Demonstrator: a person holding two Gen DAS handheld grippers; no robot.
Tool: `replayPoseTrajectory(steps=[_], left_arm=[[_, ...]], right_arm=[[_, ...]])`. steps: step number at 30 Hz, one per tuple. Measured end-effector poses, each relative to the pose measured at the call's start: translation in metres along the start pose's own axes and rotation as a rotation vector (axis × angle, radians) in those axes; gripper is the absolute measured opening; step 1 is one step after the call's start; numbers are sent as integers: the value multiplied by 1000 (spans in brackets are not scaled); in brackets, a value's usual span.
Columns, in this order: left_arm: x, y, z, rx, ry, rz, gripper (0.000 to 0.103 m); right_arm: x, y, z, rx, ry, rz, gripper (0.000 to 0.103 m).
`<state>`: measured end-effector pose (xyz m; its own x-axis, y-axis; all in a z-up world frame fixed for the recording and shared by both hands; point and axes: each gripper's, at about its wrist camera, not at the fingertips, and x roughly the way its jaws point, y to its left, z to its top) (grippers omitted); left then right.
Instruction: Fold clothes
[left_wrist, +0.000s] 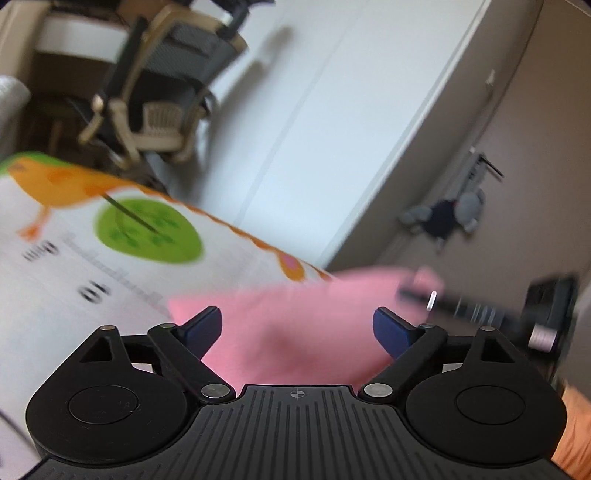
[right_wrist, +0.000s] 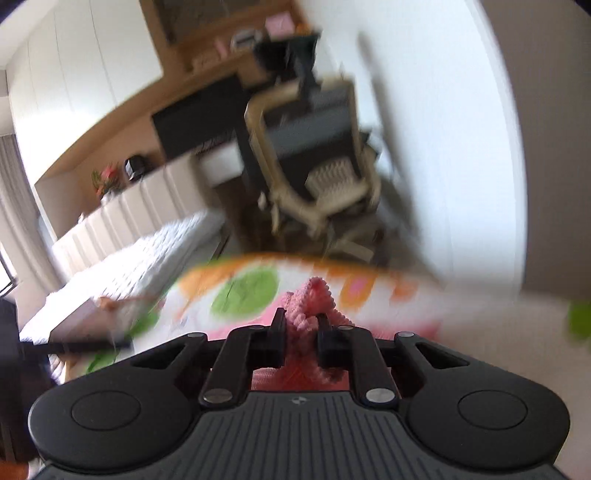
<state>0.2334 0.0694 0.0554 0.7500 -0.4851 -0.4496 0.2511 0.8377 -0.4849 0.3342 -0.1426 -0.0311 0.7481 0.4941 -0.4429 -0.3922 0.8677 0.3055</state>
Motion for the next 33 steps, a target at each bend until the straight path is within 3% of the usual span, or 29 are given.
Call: replayPoseTrajectory(steps=[2, 6, 11, 13, 15, 17, 20, 22, 25, 28, 31, 33], left_arm=[[21, -4, -8, 1, 43, 9, 93], [53, 3, -21, 23, 128, 136, 92], [55, 26, -24, 54, 155, 326, 91], [48, 31, -20, 29, 145, 339, 91], [41, 26, -14, 31, 112, 325, 91], [35, 13, -6, 44, 71, 262, 91], [34, -11, 0, 68, 62, 77, 93], [37, -28, -4, 99, 89, 10, 93], [41, -47, -20, 198, 126, 0, 93], [47, -60, -40, 309, 165, 38, 93], [53, -73, -60, 420, 203, 76, 93], [52, -74, -67, 433, 216, 84, 93]], right_arm=[[-7, -6, 13, -13, -10, -38, 18], [14, -31, -4, -47, 139, -196, 30], [-20, -37, -13, -48, 33, -224, 37], [-25, -27, -9, -116, -3, -200, 37], [-24, -13, -6, -185, -24, -148, 37], [-16, -8, -7, -172, 11, -77, 37], [-4, -8, -15, -191, 51, -79, 37], [4, -7, -21, -208, 76, -90, 37], [16, -7, -29, -235, 113, -105, 37], [0, -6, -24, -296, 69, -134, 49], [-1, -8, -21, -270, 62, -116, 50], [-2, -10, -20, -243, 60, -97, 48]])
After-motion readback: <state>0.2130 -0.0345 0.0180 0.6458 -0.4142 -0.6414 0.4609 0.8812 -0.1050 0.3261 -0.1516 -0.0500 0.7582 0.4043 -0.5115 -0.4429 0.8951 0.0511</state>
